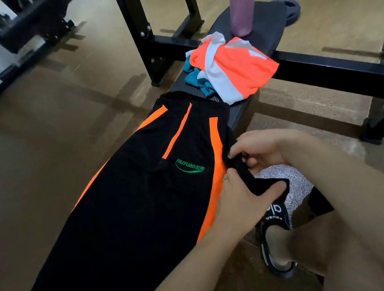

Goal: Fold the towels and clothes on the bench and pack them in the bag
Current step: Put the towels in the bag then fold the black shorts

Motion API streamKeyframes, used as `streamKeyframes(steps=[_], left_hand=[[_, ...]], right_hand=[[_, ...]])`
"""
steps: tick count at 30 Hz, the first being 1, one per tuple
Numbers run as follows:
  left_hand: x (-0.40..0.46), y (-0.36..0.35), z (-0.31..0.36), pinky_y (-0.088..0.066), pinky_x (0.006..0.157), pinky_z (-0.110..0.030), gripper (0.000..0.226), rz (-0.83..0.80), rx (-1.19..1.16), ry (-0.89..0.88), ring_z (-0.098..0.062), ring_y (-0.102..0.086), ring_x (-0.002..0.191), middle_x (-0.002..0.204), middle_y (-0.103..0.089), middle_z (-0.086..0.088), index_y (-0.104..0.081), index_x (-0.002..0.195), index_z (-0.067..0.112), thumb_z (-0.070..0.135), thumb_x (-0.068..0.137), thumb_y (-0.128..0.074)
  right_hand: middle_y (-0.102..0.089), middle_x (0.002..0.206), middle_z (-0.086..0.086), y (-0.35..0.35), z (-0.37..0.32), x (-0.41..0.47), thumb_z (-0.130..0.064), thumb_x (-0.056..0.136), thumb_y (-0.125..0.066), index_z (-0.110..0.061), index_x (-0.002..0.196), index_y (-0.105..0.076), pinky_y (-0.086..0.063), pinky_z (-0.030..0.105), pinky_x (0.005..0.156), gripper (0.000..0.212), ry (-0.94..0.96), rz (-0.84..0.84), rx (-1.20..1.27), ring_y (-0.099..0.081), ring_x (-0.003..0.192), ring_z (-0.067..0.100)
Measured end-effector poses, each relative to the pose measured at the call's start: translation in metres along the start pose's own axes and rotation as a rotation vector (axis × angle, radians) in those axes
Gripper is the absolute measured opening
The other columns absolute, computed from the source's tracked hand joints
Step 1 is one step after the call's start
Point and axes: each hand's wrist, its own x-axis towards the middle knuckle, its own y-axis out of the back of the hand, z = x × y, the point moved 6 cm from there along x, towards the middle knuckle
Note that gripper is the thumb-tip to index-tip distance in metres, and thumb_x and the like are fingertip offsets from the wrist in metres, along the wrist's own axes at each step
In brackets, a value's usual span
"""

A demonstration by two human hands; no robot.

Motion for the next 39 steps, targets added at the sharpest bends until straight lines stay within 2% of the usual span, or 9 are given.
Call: streamKeyframes(steps=[6,11,18,23,27,30,33,36,39], left_hand=[[0.002,0.020,-0.010,-0.044,0.069,-0.025,0.032,0.194,-0.259,0.188,-0.016,-0.061,0.094,0.100,-0.064,0.002,-0.049,0.104,0.018,0.039,0.088,-0.068],[0.002,0.028,-0.012,-0.058,0.081,-0.047,0.013,0.182,-0.313,0.157,-0.025,-0.066,0.089,0.093,-0.065,-0.004,-0.052,0.098,0.020,0.026,0.087,-0.048],[0.003,0.055,-0.036,-0.044,0.061,-0.039,0.025,0.118,-0.035,0.200,-0.038,-0.061,0.074,0.074,-0.063,-0.010,-0.063,0.089,0.008,0.021,0.090,-0.041],[-0.002,0.074,-0.040,-0.051,0.070,-0.040,0.023,-0.036,0.151,0.188,-0.032,-0.064,0.077,0.079,-0.066,-0.012,-0.059,0.088,0.001,0.021,0.092,-0.049],[0.000,0.114,-0.040,-0.054,0.072,-0.032,0.015,-0.078,0.125,0.223,-0.021,-0.068,0.078,0.085,-0.071,-0.003,-0.069,0.095,0.015,0.021,0.095,-0.055],[0.002,0.147,-0.049,-0.060,0.088,-0.039,0.011,-0.195,0.010,0.314,-0.024,-0.074,0.091,0.100,-0.075,-0.006,-0.070,0.104,0.022,0.025,0.097,-0.062],[0.010,0.174,-0.070,-0.062,0.082,-0.037,0.013,-0.164,0.043,0.332,-0.020,-0.074,0.090,0.100,-0.074,-0.002,-0.066,0.109,0.021,0.026,0.097,-0.065],[0.020,0.183,-0.093,-0.059,0.076,-0.032,0.009,-0.052,0.230,0.267,-0.020,-0.069,0.086,0.095,-0.070,-0.002,-0.064,0.104,0.022,0.023,0.096,-0.067],[0.018,0.175,-0.111,-0.055,0.074,-0.027,0.005,0.035,0.345,0.203,-0.012,-0.065,0.083,0.094,-0.066,0.003,-0.061,0.100,0.025,0.021,0.098,-0.062]], right_hand=[[-0.041,0.056,0.005,-0.017,-0.008,0.004,-0.001,0.095,-0.049,-0.007,0.077,-0.049,-0.046,0.024,0.044,0.019,0.026,-0.013,0.168,-0.036,0.044,0.012],[-0.044,0.050,0.000,-0.011,-0.015,0.010,-0.002,0.092,-0.054,-0.005,0.094,-0.057,-0.060,0.033,0.066,0.004,0.066,0.097,0.232,-0.039,0.046,0.011],[-0.048,0.064,0.009,-0.005,-0.019,0.010,0.002,0.091,-0.059,-0.005,0.084,-0.053,-0.057,0.030,0.051,0.010,0.152,0.272,0.129,-0.041,0.042,0.013],[-0.051,0.072,0.013,0.007,-0.023,0.008,0.002,0.091,-0.058,-0.008,0.090,-0.047,-0.058,0.031,0.048,0.016,0.206,0.437,0.116,-0.046,0.047,0.017],[-0.055,0.074,0.013,0.009,-0.021,0.018,-0.004,0.091,-0.063,-0.005,0.123,-0.042,-0.060,0.037,0.054,0.039,0.212,0.480,0.120,-0.048,0.040,0.013],[-0.064,0.087,0.016,0.004,-0.024,0.028,-0.022,0.095,-0.065,-0.014,0.143,-0.029,-0.063,0.044,0.066,0.061,0.230,0.423,0.118,-0.058,0.046,0.016],[-0.064,0.102,0.011,-0.009,-0.031,0.033,-0.037,0.096,-0.062,-0.016,0.145,-0.027,-0.062,0.039,0.072,0.064,0.285,0.359,-0.142,-0.069,0.072,0.021],[-0.057,0.116,0.005,-0.022,-0.035,0.034,-0.037,0.096,-0.061,-0.018,0.152,-0.023,-0.046,0.031,0.080,0.070,0.378,0.400,-0.571,-0.061,0.097,0.021],[-0.042,0.138,0.008,-0.035,-0.041,0.028,-0.036,0.096,-0.059,-0.022,0.151,-0.030,-0.045,0.036,0.097,0.064,0.461,0.405,-0.837,-0.050,0.121,0.028]])
